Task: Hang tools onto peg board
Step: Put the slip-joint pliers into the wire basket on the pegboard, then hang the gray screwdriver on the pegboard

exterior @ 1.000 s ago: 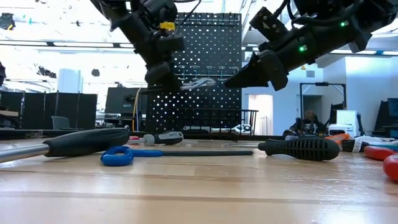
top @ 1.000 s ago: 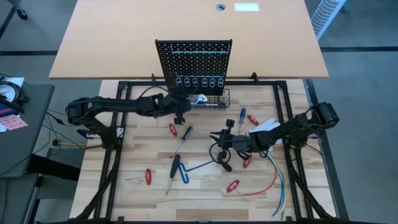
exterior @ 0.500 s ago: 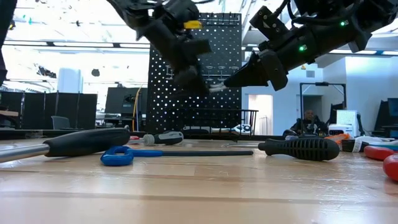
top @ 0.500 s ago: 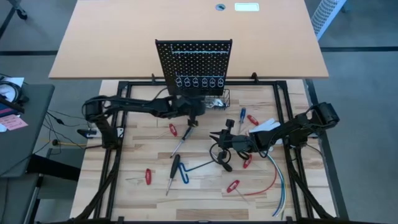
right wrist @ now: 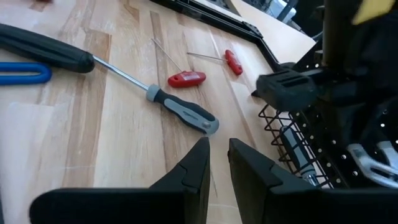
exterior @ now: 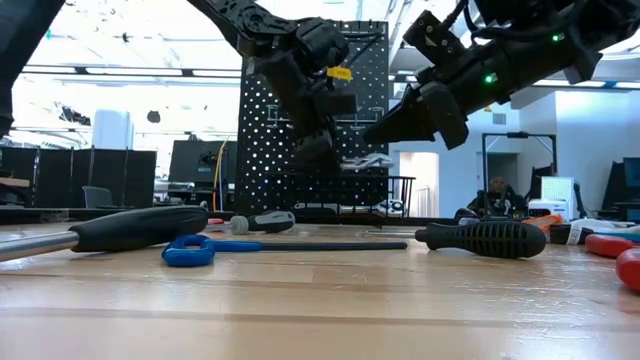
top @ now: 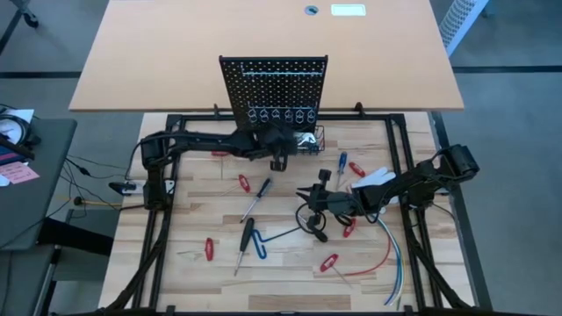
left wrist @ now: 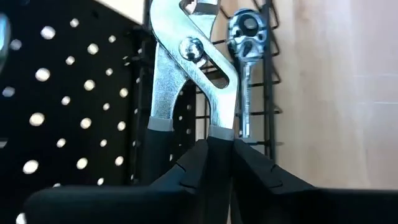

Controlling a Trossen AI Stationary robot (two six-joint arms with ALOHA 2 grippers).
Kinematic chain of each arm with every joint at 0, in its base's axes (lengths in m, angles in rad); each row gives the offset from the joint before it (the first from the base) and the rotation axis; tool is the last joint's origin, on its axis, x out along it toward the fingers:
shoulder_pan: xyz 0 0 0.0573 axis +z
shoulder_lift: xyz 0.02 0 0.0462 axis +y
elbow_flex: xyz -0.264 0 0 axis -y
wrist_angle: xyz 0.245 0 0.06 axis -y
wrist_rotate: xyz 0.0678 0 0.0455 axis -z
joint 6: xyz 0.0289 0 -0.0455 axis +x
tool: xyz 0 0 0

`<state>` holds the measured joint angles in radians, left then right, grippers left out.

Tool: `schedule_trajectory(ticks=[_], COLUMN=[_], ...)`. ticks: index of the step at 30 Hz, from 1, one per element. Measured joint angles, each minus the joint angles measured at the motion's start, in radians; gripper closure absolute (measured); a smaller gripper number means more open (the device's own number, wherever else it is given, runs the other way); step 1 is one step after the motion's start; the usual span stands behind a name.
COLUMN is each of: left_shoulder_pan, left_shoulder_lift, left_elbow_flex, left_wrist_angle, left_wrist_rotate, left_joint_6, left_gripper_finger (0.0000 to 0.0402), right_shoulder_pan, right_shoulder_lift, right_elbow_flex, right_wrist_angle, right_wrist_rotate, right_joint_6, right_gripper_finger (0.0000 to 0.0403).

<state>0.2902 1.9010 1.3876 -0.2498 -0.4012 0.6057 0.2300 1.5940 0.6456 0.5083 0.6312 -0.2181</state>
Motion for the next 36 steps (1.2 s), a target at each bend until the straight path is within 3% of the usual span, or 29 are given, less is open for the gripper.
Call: schedule_trajectory(ticks=[10,18,23,30,36], left_shoulder_pan=[0.019,-0.042,-0.134,-0.269,-0.367], left_shoulder_lift=[-0.007,-0.108,-0.194,-0.288,-0.38], left_elbow_flex=[0.002,0.001,0.001,0.001,-0.056], left_wrist_angle=[-0.032,-0.151,-0.281,-0.455,-0.659], left_wrist_rotate=[-0.026,-0.092,-0.123,-0.172,-0.172], left_joint_6=[0.021,0.007,-0.054,-0.246,-0.583], left_gripper_finger=[0.0235,0.0229,0.0232,0.0233,0.0233], right_shoulder_pan=[-0.001,-0.001,-0.001,-0.001,-0.001], right_shoulder_lift=[0.0,0.0,0.0,0.0,0.0], right_elbow_flex=[0.0,0.0,0.0,0.0,0.0], right_wrist_angle=[0.0,0.0,0.001,0.007,0.009], right_wrist_rotate=[0.0,0.0,0.0,0.0,-0.001], right_joint_6=[0.0,0.0,0.008,0.008,0.037], right_gripper_finger=[0.0337,0.0337,0.0337,0.0337,0.0337])
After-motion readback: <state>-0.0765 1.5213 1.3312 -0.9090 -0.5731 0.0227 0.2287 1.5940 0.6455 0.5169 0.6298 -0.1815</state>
